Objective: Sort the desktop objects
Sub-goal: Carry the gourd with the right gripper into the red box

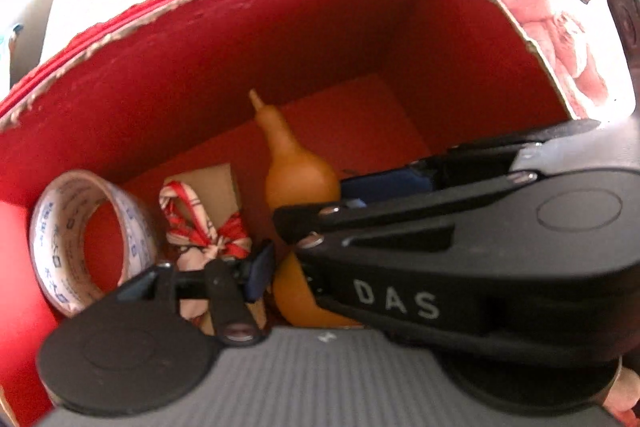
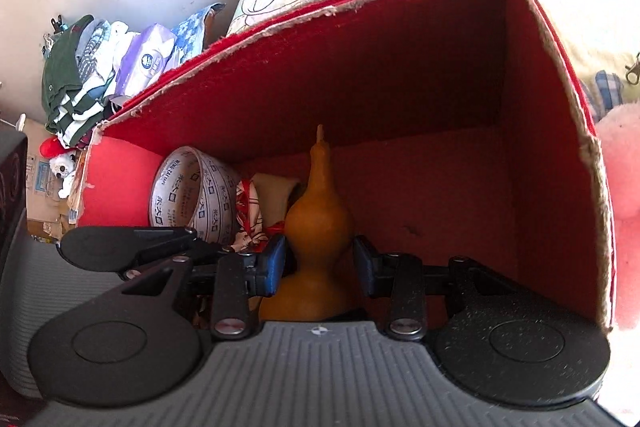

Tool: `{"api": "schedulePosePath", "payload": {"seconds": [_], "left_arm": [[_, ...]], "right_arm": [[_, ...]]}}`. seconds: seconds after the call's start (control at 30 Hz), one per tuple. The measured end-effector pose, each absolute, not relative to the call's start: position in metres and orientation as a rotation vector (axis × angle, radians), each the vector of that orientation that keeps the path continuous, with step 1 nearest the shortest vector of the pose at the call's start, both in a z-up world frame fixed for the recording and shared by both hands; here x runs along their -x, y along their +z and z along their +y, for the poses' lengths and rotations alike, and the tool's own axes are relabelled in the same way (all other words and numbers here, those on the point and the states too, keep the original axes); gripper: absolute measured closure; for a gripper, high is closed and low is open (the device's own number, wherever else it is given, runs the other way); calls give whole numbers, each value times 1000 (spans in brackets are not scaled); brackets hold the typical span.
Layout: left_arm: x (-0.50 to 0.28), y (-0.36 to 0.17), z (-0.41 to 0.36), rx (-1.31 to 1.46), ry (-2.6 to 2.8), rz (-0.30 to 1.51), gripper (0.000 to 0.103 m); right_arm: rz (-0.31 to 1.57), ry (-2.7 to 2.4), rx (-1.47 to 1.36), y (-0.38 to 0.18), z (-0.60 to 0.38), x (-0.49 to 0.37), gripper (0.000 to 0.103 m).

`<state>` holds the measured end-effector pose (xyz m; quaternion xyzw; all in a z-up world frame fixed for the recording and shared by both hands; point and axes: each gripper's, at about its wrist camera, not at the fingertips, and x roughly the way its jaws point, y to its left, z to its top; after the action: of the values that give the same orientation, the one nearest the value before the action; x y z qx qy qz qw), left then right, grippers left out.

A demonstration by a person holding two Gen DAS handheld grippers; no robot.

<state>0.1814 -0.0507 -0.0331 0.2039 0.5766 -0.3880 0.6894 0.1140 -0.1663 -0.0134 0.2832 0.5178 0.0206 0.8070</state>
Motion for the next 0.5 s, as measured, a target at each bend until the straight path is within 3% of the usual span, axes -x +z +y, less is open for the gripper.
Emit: {"api": "schedulePosePath", "payload": {"seconds": [0.2,0.5], "left_arm": [[-175,-29,-49,-460,-838,1242,44],[-176,-24,-39,-393,-790,1208,32]], "right_arm": [[1127,79,-634,-18,-169,-115,61],[1044,115,-665,-12,-172,-109,61]]}}
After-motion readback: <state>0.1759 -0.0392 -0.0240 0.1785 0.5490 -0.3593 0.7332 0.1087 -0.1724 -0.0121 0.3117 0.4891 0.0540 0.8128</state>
